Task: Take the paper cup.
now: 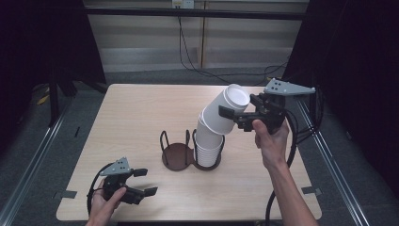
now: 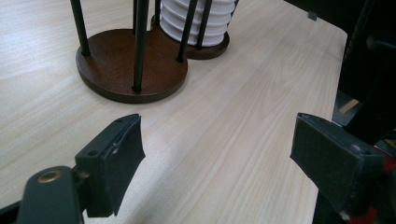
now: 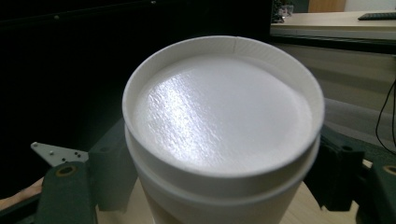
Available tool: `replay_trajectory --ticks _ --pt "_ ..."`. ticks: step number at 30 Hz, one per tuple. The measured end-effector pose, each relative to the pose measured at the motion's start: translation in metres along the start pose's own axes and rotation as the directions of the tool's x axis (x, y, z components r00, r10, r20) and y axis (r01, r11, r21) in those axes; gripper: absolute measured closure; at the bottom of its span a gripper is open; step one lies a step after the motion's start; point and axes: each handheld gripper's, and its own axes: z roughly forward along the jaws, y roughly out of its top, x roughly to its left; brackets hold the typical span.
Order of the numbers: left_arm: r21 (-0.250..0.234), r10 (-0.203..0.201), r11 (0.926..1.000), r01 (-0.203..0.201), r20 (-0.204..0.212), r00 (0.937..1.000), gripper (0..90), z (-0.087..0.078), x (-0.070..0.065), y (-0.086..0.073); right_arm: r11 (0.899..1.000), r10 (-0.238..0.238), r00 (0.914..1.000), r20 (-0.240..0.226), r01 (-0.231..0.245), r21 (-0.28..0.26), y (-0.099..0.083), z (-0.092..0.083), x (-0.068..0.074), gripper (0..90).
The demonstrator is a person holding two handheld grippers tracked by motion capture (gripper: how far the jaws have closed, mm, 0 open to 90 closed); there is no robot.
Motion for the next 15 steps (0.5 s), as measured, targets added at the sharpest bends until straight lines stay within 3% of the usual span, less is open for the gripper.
replay_trajectory --ticks 6,15 --pt "-0.037 -0.011 0.9992 0.011 0.002 0.9999 16.7 0.0 0.002 0.002 1.0 -0.021 0.9997 -0.009 0.021 0.002 -0.002 -0.012 0.008 22.9" --pt "-0.077 0.028 0.9967 -0.026 0.025 0.9993 16.1 0.003 -0.002 0.01 1.0 -0.017 0.9997 -0.019 0.017 0.008 -0.011 -0.023 0.018 22.9"
